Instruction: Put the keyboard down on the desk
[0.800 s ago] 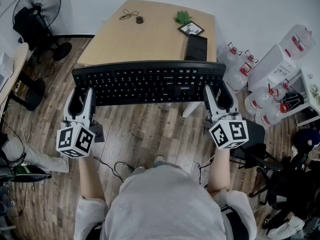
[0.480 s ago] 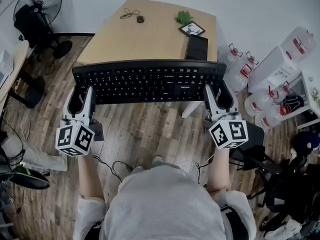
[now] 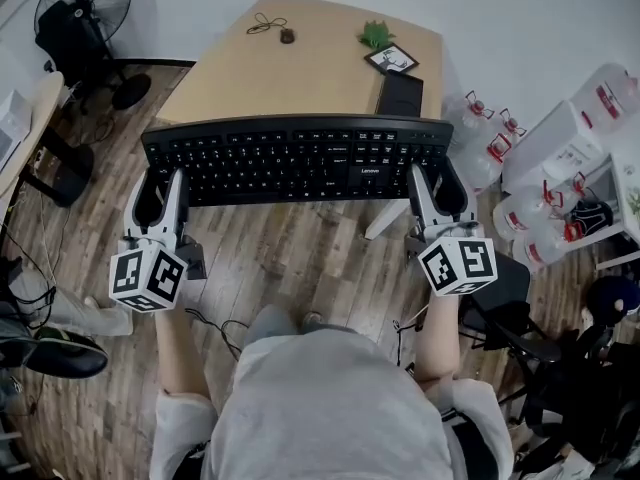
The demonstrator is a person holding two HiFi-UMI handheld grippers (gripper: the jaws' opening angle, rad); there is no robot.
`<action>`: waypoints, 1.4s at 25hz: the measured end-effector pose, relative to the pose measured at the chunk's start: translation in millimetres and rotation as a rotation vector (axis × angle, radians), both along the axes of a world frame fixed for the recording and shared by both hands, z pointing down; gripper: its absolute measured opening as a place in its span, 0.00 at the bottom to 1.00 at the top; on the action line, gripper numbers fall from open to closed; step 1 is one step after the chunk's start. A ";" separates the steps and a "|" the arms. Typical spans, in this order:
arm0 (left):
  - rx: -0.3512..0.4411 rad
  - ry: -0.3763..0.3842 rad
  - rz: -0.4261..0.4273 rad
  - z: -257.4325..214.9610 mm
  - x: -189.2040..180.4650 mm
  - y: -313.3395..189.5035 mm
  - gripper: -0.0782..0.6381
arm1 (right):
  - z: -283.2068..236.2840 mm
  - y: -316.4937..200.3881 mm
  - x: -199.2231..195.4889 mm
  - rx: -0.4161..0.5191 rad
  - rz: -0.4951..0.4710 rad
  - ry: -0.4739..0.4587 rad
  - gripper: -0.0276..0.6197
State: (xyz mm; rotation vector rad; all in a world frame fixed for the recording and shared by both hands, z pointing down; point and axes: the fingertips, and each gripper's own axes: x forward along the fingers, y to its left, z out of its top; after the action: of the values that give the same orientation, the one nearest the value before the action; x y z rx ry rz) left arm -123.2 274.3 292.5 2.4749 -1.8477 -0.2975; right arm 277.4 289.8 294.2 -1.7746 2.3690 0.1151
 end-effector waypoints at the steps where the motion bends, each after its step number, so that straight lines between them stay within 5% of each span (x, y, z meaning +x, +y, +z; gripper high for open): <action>1: 0.000 -0.001 -0.005 0.0 0.5 -1.3 0.44 | 0.7 -3.0 0.6 0.001 -0.004 -0.002 0.39; 14: -0.022 0.000 -0.009 -8.8 -2.9 -79.4 0.44 | -9.5 -82.3 -2.6 -0.018 0.001 -0.005 0.39; 27: -0.007 0.002 0.010 -22.9 -65.4 -209.3 0.44 | -23.5 -205.0 -65.2 -0.001 0.027 -0.010 0.39; 35: 0.011 -0.004 0.024 -23.9 -87.1 -243.2 0.44 | -22.5 -233.5 -87.2 0.019 0.046 -0.016 0.39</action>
State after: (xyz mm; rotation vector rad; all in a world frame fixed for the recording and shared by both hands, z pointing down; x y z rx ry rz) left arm -210.3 31.1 268.6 2.5051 -1.8208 -0.3022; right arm 190.3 56.3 271.6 -1.8155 2.3089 0.1288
